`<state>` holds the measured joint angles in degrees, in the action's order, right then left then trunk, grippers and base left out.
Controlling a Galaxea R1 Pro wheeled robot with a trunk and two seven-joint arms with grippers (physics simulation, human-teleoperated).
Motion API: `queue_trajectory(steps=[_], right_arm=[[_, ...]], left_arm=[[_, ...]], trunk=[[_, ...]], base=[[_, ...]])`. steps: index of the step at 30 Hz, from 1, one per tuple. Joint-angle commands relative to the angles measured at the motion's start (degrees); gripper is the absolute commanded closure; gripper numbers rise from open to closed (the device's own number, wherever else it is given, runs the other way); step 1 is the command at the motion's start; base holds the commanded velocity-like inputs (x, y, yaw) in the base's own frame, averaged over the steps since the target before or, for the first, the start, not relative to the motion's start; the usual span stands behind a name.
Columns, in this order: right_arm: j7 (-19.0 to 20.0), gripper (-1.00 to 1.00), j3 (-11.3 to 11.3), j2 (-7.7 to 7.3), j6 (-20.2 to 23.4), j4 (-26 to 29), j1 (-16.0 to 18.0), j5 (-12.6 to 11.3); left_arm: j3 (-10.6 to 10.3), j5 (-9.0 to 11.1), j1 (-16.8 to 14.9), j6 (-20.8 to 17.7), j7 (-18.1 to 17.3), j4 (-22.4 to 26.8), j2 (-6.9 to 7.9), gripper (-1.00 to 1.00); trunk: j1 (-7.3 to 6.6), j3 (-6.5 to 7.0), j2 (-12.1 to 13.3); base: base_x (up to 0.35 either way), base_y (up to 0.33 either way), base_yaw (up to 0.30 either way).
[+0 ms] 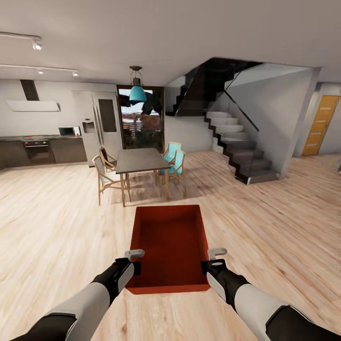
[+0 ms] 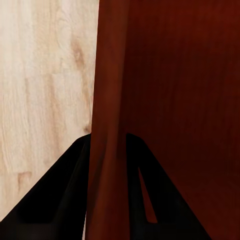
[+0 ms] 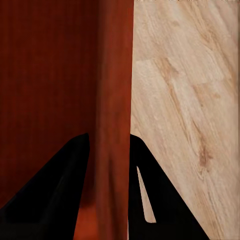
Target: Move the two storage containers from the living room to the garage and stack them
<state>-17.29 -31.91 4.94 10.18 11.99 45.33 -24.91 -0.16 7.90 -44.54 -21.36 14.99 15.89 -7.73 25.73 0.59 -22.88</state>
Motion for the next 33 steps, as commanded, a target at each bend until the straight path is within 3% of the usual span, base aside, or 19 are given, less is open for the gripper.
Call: queue_trajectory(steps=[1,10,33], right_arm=[[-0.46,1.00,-1.31,-0.07,0.37,-0.03,-0.03,-1.42],[-0.46,1.00,-1.31,-0.04,0.37,-0.03,-0.03,-1.38],[-0.46,1.00,-1.31,-0.10,0.37,-0.03,-0.05,-1.44]], left_arm=[[-0.19,-1.92,-0.02,0.18,1.54,0.28,0.43,1.00],[-0.19,-1.92,-0.02,0.18,1.52,0.28,0.43,1.00],[-0.19,-1.92,-0.02,0.18,1.45,0.28,0.43,1.00]], trunk=[[0.05,-0.02,-0.04],[0.05,-0.02,-0.04],[0.05,-0.02,-0.04]], base=[[0.322,0.000,-0.033],[0.322,0.000,-0.057],[0.322,0.000,-0.237]])
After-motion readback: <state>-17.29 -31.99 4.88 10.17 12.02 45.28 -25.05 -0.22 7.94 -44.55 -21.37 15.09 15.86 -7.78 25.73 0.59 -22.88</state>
